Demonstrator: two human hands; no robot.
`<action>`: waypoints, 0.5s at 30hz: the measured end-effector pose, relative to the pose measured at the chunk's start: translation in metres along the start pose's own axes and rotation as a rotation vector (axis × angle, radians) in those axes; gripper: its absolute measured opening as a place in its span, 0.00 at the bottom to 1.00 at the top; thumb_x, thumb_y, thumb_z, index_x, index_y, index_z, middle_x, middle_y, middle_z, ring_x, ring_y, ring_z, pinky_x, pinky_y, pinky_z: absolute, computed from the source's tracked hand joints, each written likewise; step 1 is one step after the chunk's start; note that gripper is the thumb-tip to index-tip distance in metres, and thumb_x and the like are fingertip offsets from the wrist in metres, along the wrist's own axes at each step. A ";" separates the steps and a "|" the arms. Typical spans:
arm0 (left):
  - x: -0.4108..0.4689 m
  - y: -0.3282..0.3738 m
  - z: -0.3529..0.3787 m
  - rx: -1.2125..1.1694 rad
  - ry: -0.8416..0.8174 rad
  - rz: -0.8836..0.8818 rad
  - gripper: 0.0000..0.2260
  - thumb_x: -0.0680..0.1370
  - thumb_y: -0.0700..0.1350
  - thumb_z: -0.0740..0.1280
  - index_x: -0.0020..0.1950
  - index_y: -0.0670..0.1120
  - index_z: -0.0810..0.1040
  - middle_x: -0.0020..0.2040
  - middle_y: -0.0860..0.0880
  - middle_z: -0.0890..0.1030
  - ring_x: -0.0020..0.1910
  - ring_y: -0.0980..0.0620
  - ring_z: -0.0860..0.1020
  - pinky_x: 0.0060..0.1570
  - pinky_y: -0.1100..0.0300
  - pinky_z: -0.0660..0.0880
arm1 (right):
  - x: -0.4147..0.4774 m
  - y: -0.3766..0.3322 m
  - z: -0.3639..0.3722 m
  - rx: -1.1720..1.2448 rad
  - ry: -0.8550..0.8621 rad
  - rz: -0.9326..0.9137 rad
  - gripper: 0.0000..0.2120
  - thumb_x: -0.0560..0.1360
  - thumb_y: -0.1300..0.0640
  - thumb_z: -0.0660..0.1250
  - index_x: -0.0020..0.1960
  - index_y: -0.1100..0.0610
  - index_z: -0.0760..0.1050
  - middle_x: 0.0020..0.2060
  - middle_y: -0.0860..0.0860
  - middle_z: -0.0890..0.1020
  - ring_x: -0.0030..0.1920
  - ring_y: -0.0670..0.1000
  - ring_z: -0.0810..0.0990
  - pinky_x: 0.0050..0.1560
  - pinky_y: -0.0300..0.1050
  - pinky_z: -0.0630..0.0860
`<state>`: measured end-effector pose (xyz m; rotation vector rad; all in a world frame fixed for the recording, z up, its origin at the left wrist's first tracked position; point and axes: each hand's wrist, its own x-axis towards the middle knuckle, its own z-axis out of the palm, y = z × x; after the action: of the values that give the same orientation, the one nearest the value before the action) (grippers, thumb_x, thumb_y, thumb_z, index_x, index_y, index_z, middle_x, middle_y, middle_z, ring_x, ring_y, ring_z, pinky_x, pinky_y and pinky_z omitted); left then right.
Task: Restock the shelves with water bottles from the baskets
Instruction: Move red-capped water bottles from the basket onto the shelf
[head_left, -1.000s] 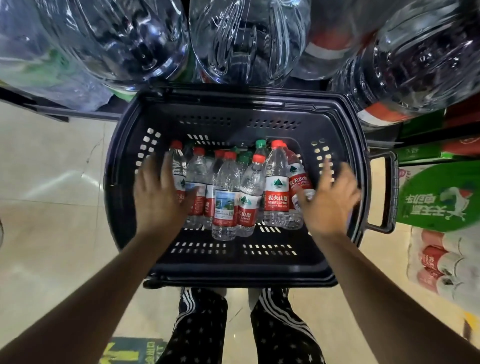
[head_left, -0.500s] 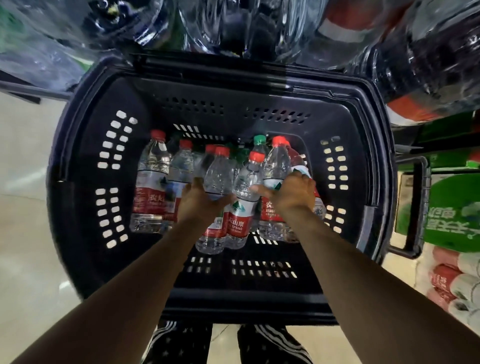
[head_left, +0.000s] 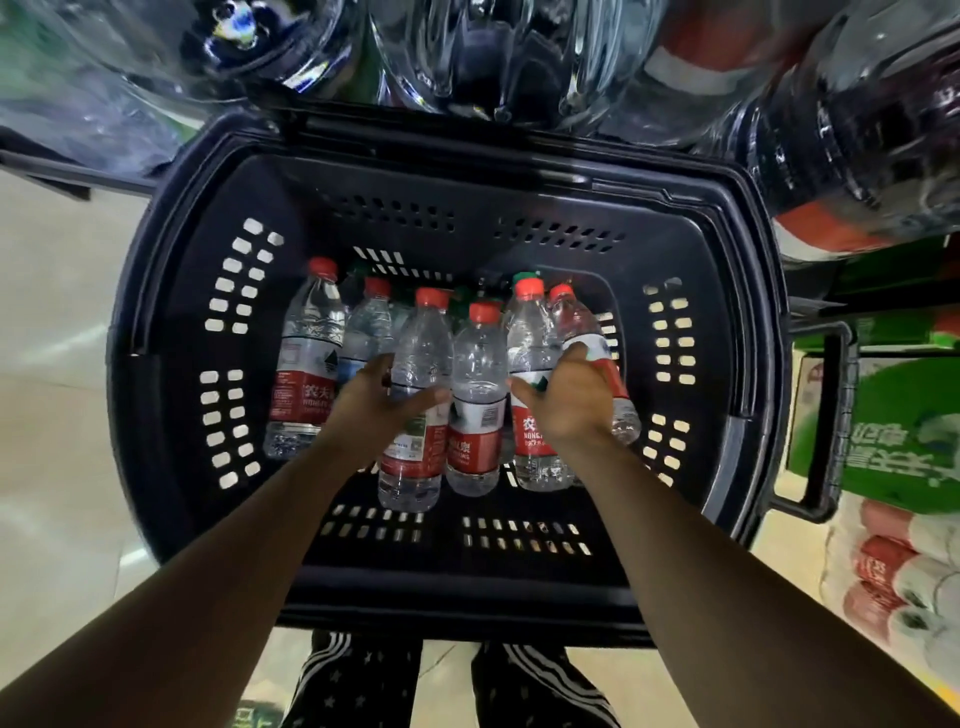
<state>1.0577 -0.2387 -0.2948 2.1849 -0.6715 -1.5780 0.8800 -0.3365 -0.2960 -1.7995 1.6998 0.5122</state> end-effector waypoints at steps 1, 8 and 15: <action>-0.002 0.000 -0.005 0.010 0.005 0.008 0.39 0.71 0.56 0.72 0.76 0.44 0.60 0.61 0.49 0.76 0.36 0.63 0.75 0.34 0.69 0.70 | 0.000 -0.001 0.002 0.096 -0.026 0.009 0.33 0.73 0.41 0.69 0.62 0.65 0.64 0.51 0.58 0.79 0.52 0.56 0.79 0.40 0.42 0.71; -0.027 0.012 -0.056 0.034 -0.043 0.016 0.42 0.59 0.74 0.71 0.61 0.45 0.77 0.47 0.46 0.84 0.39 0.51 0.83 0.40 0.53 0.81 | -0.033 0.002 -0.007 0.724 -0.215 0.102 0.15 0.71 0.54 0.74 0.56 0.55 0.77 0.50 0.51 0.84 0.45 0.48 0.83 0.44 0.43 0.80; -0.106 0.077 -0.100 -0.072 -0.087 0.112 0.12 0.74 0.50 0.72 0.55 0.47 0.80 0.45 0.50 0.85 0.37 0.60 0.83 0.33 0.67 0.76 | -0.112 -0.024 -0.098 1.020 -0.284 0.099 0.08 0.74 0.55 0.71 0.53 0.53 0.78 0.41 0.46 0.84 0.40 0.49 0.82 0.27 0.33 0.72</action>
<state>1.1121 -0.2399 -0.1390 2.0012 -0.7385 -1.6215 0.8800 -0.3167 -0.1460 -0.8612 1.4382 -0.0882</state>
